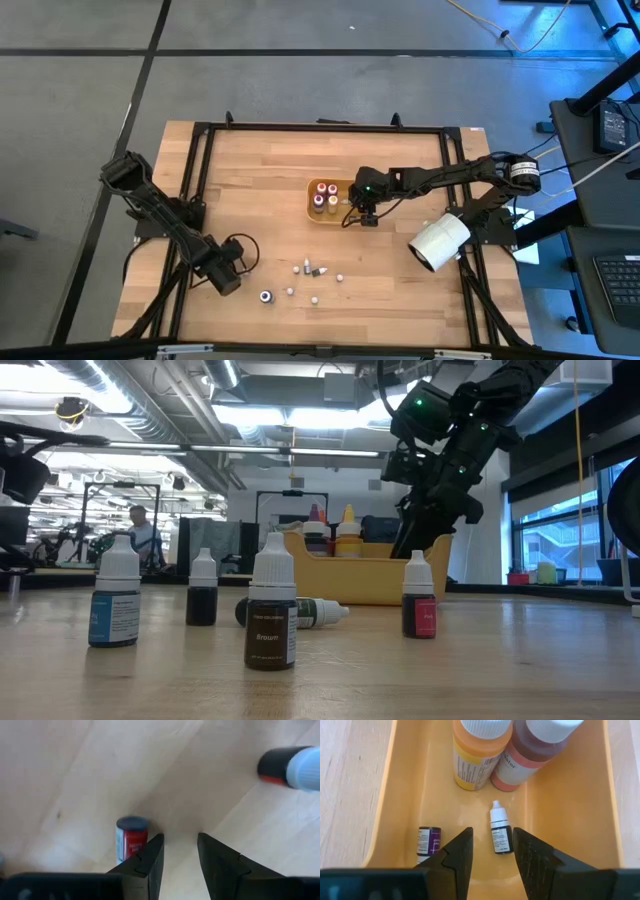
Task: Pick & Place food coloring
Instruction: Put the small red food coloring bottle into the yellow bin
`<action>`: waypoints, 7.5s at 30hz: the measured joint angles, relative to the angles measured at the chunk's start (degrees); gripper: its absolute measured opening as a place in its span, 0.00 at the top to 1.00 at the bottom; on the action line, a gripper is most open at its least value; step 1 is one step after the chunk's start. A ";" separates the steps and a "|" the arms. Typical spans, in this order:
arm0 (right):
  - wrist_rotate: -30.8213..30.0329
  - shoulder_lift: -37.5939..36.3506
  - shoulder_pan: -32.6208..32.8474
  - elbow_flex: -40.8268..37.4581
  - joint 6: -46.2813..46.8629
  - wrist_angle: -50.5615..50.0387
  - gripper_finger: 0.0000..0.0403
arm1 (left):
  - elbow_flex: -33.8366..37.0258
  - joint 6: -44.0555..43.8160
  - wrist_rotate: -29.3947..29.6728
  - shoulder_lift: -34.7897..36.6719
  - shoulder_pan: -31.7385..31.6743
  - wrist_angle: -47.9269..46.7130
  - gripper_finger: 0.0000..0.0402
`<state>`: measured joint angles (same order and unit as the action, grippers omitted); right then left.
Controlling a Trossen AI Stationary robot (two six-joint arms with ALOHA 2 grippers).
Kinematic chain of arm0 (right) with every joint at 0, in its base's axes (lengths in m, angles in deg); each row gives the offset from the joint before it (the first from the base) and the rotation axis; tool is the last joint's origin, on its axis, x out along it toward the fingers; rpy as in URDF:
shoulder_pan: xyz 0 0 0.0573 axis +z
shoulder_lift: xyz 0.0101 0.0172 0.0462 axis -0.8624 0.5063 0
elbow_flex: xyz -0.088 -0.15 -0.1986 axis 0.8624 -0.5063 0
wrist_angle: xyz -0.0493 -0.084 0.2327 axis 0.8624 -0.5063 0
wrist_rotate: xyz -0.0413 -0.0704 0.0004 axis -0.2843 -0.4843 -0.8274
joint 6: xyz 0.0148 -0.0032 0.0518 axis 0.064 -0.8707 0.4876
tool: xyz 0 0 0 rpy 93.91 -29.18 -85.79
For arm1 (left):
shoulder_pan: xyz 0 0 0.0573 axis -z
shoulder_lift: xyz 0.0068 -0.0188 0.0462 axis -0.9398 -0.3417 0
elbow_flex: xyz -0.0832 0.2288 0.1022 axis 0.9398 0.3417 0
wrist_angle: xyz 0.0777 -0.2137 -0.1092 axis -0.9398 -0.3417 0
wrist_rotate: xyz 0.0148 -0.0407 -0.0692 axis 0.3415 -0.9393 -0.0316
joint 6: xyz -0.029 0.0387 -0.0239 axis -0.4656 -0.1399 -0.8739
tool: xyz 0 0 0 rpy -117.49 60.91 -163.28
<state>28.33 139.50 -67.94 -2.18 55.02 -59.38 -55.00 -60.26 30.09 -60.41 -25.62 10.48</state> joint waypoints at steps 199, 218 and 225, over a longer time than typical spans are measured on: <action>7.52 -8.23 15.82 0.02 0.22 41.86 0.68 | -4.09 95.79 15.68 -1.40 -31.21 82.27 0.84; 7.37 -4.44 15.82 0.02 -0.04 46.82 0.77 | -4.00 95.66 15.94 -1.42 -31.19 81.05 0.84; 7.39 -4.44 15.82 0.02 -0.06 46.84 0.82 | -4.02 95.72 15.99 -1.42 -31.19 81.09 0.77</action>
<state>35.72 135.06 -52.12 -2.16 54.95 -12.54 -59.02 35.46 46.07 -61.83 -56.81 91.57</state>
